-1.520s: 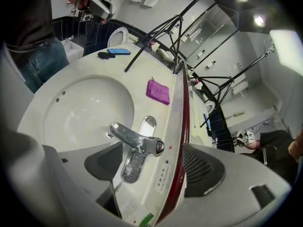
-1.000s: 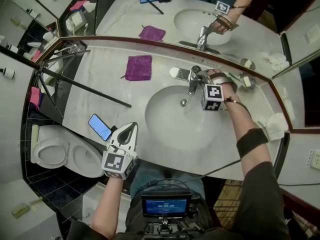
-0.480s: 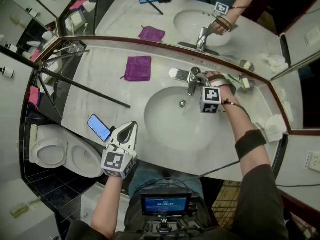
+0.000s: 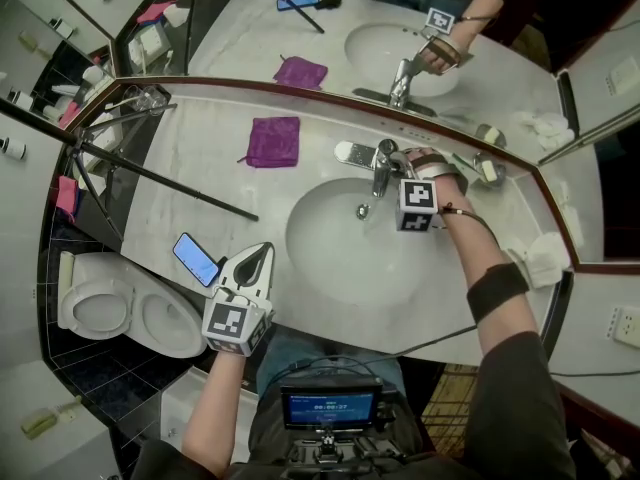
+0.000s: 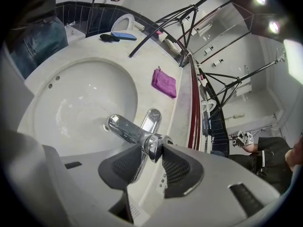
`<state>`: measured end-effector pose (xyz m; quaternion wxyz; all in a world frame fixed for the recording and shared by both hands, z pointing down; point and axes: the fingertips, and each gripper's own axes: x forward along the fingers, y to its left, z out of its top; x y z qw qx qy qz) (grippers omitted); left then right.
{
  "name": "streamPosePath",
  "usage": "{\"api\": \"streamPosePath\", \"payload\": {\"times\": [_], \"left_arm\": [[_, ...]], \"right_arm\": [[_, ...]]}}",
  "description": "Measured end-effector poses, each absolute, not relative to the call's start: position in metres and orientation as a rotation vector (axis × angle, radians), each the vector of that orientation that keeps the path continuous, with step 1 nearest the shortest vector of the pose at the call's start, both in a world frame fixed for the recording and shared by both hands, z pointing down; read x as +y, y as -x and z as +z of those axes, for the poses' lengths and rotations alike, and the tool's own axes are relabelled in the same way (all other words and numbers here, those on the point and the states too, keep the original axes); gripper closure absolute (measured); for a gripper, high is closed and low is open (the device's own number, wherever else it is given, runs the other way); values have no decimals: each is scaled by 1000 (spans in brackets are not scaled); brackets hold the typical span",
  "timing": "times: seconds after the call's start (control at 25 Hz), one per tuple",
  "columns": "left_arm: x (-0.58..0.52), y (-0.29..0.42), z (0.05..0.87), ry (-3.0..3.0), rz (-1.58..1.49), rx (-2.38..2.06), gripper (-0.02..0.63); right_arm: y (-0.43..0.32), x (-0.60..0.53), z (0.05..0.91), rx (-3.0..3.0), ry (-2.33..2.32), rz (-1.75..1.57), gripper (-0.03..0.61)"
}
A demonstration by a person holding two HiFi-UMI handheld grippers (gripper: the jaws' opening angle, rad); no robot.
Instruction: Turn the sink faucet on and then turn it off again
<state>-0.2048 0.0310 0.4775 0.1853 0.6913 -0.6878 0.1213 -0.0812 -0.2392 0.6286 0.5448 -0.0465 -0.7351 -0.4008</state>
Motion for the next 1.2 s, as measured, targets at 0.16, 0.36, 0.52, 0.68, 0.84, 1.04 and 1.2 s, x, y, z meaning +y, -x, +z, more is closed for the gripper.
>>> {"api": "streamPosePath", "payload": {"times": [0.16,0.36,0.52,0.68,0.84,1.04,1.2], "left_arm": [[29,210,480,-1953,358,-1950,614],[22,206,475,-1964,335,-1937,614],[20,206,472,-1968,337,-1938,614],[21,206,470,-1966,334,-1946,614],[24,209,468,-1962,331,-1955,614],[26,207,465,-1972,338,-1959,614],[28,205,458,-1980,334,-1961,614]], "right_arm": [[78,-232,633,-1733,129,-967,440],[75,-225,640,-1738,117,-956,440],[75,-225,639,-1727,122,-963,440],[69,-219,645,-1716,141,-966,418],[68,-217,646,-1710,150,-954,417],[68,-217,647,-1678,159,-953,413],[65,-213,642,-1666,167,-890,412]]}}
